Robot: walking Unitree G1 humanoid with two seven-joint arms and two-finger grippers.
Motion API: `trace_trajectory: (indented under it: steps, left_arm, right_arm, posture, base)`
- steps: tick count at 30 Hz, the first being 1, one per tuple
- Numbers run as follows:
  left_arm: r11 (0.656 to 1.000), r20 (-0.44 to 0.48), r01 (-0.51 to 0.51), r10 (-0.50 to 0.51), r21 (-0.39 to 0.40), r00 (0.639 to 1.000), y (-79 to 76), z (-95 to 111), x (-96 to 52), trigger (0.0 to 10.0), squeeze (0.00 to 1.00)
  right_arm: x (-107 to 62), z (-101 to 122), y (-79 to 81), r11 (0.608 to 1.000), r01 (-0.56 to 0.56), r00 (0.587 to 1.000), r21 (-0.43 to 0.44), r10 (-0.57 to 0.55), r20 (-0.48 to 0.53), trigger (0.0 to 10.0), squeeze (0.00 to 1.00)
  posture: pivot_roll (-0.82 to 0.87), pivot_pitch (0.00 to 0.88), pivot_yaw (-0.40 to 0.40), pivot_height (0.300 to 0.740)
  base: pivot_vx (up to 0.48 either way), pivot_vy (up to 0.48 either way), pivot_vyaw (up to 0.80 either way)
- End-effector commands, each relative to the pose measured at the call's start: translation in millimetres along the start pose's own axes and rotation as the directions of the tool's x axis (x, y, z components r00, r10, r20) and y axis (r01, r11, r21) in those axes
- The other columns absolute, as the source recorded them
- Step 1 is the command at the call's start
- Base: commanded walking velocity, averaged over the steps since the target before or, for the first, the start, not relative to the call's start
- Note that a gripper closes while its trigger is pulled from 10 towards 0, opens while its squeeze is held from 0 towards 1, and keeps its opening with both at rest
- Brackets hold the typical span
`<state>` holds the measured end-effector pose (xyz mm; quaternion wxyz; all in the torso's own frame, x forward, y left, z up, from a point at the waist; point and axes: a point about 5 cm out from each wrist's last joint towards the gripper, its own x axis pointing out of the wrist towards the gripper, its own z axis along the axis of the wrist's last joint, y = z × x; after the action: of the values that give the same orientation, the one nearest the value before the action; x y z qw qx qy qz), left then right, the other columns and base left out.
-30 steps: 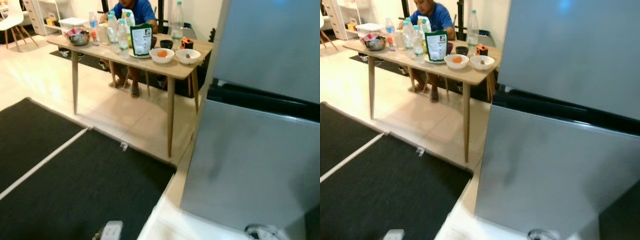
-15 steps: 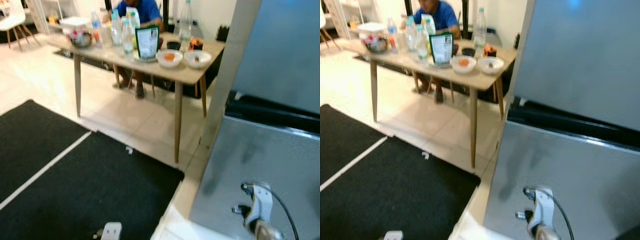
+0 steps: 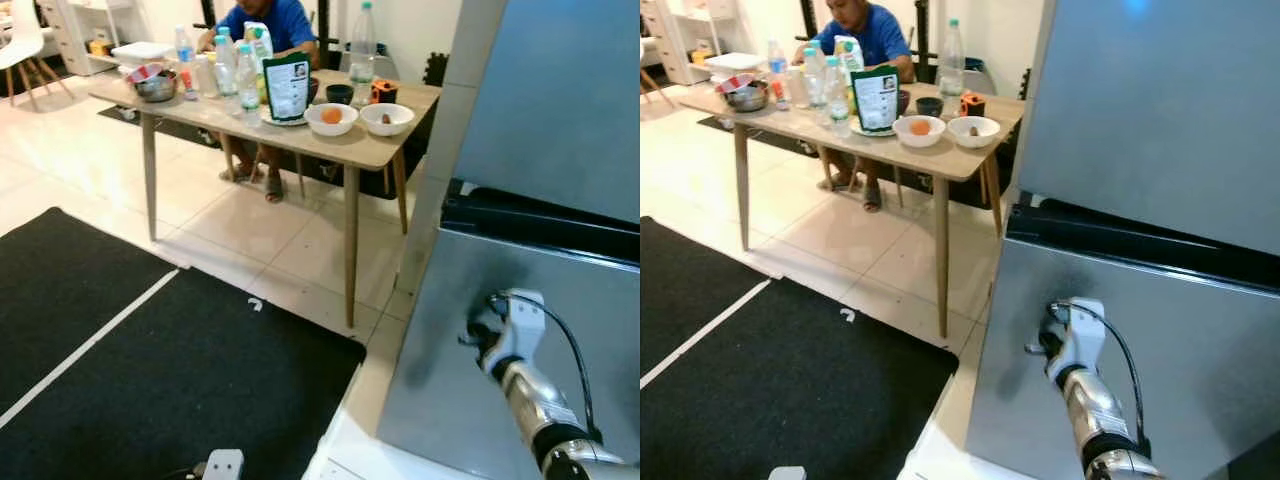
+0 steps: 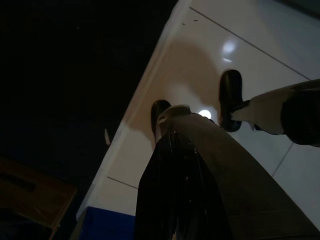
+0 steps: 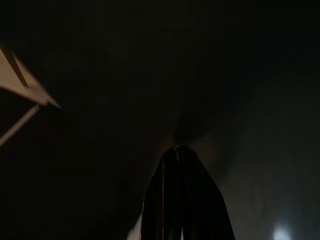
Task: Restocking fridge
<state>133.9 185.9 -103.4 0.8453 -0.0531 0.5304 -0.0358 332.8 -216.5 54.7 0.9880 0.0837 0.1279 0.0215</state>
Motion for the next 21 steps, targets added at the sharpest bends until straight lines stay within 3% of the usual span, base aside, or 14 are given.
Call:
trace_trajectory:
  steps: [1, 4, 9, 11, 14, 15, 17, 18, 21]
  left_arm:
    - [1.0, -0.004, -0.001, 0.001, -0.011, 1.0, 0.0, -3.5, -0.5, 10.0, 0.0]
    - [1.0, -0.005, -0.001, 0.001, -0.016, 1.0, -0.5, -5.0, -0.6, 10.0, 0.0]
    - [1.0, -0.006, 0.0, 0.0, -0.021, 1.0, -1.4, -5.6, -0.4, 10.0, 0.0]
    - [1.0, -0.004, 0.001, -0.001, -0.026, 1.0, -1.9, -5.6, -0.3, 10.0, 0.0]
    - [1.0, -0.005, 0.003, -0.003, -0.027, 1.0, -2.8, -5.8, -0.1, 10.0, 0.0]
    - [1.0, -0.005, 0.003, -0.003, -0.027, 1.0, -2.8, -5.8, -0.1, 10.0, 0.0]
    - [1.0, -0.006, 0.006, -0.006, -0.027, 1.0, -3.6, -5.8, 0.1, 10.0, 0.0]
    - [1.0, -0.006, 0.006, -0.006, -0.027, 1.0, -3.6, -5.8, 0.1, 10.0, 0.0]
    - [1.0, -0.004, 0.01, -0.01, -0.028, 1.0, -4.7, -5.3, 0.4, 10.0, 0.0]
  right_arm:
    - [9.8, 36.1, 2.3, 1.0, -0.001, 0.992, -0.018, 0.003, 0.13, 10.0, 0.0]
    - [17.5, 63.5, 7.2, 0.999, 0.001, 0.98, -0.038, 0.006, 0.198, 10.0, 0.0]
    - [19.7, 71.1, 9.9, 0.999, -0.003, 0.976, -0.04, 0.012, 0.217, 10.0, 0.0]
    - [20.0, 64.8, 14.8, 0.997, -0.035, 0.981, -0.069, 0.047, 0.19, 10.0, 0.0]
    - [13.1, 21.8, 16.6, 0.986, -0.091, 0.996, -0.142, 0.09, -0.01, 10.0, 0.0]
    - [13.1, 21.8, 16.6, 0.986, -0.091, 0.996, -0.142, 0.09, -0.01, 10.0, 0.0]
    - [-1.5, -19.6, 10.7, 0.972, -0.113, 0.982, -0.208, 0.076, -0.175, 10.0, 0.0]
    - [-1.5, -19.6, 10.7, 0.972, -0.113, 0.982, -0.208, 0.076, -0.175, 10.0, 0.0]
    - [-29.9, -70.0, -5.1, 0.971, -0.078, 0.939, -0.227, -0.005, -0.345, 10.0, 0.0]
  posture:
    - [-0.03, 0.026, -0.035, 0.74]
    - [-0.03, 0.028, -0.038, 0.74]
    - [-0.03, 0.027, -0.043, 0.74]
    - [-0.03, 0.029, -0.043, 0.74]
    - [-0.04, 0.026, -0.047, 0.74]
    - [-0.04, 0.026, -0.047, 0.74]
    - [-0.04, 0.023, -0.049, 0.74]
    - [-0.04, 0.023, -0.049, 0.74]
    - [-0.04, 0.023, -0.049, 0.74]
  base:
    - [0.0, 0.0, 0.0]
    - [0.0, 0.0, 0.0]
    - [0.0, 0.0, 0.0]
    - [0.0, 0.0, 0.0]
    - [0.0, 0.0, 0.0]
    - [0.0, 0.0, 0.0]
    - [0.0, 0.0, 0.0]
    - [0.0, 0.0, 0.0]
    - [0.0, 0.0, 0.0]
